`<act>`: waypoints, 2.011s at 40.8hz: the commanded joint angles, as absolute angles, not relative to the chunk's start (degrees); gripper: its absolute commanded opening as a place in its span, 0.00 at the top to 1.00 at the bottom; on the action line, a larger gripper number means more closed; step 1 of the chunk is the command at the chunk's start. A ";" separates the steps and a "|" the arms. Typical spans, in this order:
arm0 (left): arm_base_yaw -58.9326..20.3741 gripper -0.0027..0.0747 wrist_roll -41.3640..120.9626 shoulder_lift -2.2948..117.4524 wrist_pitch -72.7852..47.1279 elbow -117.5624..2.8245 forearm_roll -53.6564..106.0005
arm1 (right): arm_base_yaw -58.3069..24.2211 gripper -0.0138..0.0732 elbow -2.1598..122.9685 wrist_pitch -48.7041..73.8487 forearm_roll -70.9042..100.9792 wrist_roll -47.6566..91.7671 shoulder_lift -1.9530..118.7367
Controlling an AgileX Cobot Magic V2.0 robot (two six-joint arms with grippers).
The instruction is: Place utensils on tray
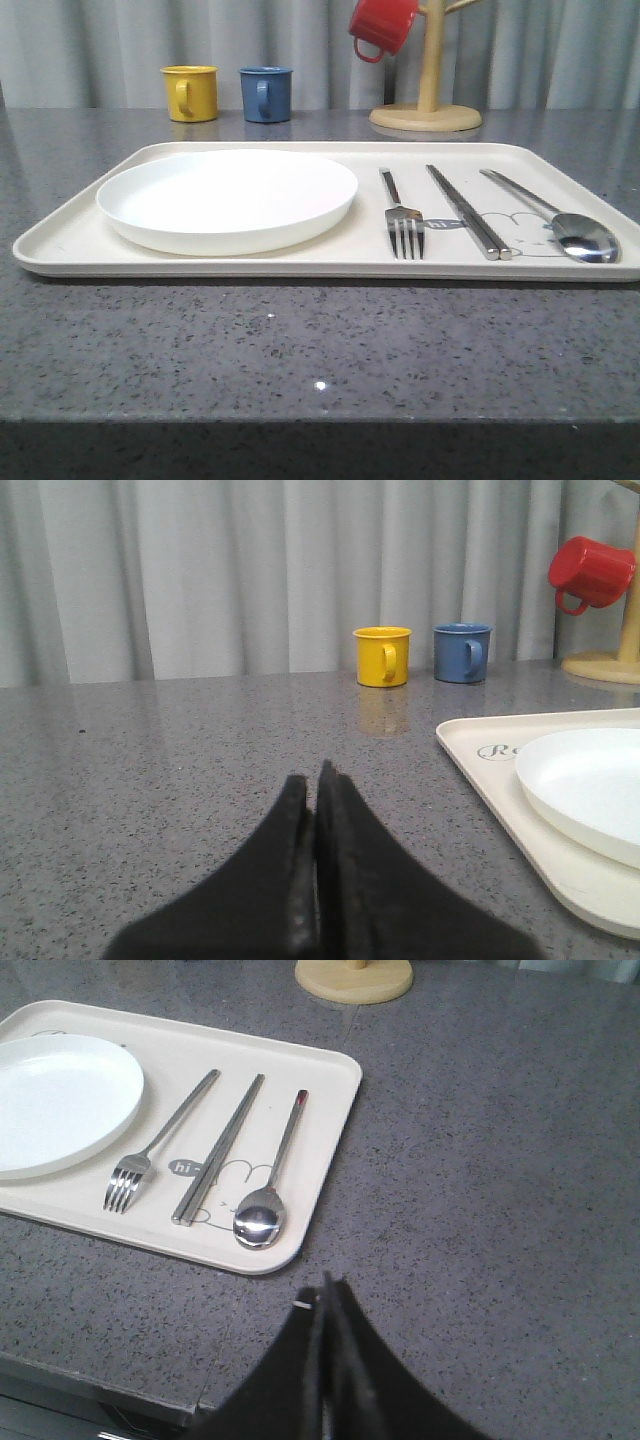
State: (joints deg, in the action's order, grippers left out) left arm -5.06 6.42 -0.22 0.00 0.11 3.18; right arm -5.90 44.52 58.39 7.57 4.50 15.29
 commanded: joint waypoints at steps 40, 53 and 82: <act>-4.96 0.99 5.81 -1.46 4.86 1.15 3.62 | -0.05 0.97 -1.17 3.04 6.38 5.09 -1.53; -4.96 0.99 5.81 -1.46 4.86 1.15 3.62 | -0.05 0.97 -1.55 2.29 6.38 5.09 -1.53; -4.96 0.99 5.81 -1.46 4.86 1.15 3.62 | -0.05 0.97 -1.60 -1.03 -0.83 -5.52 -1.53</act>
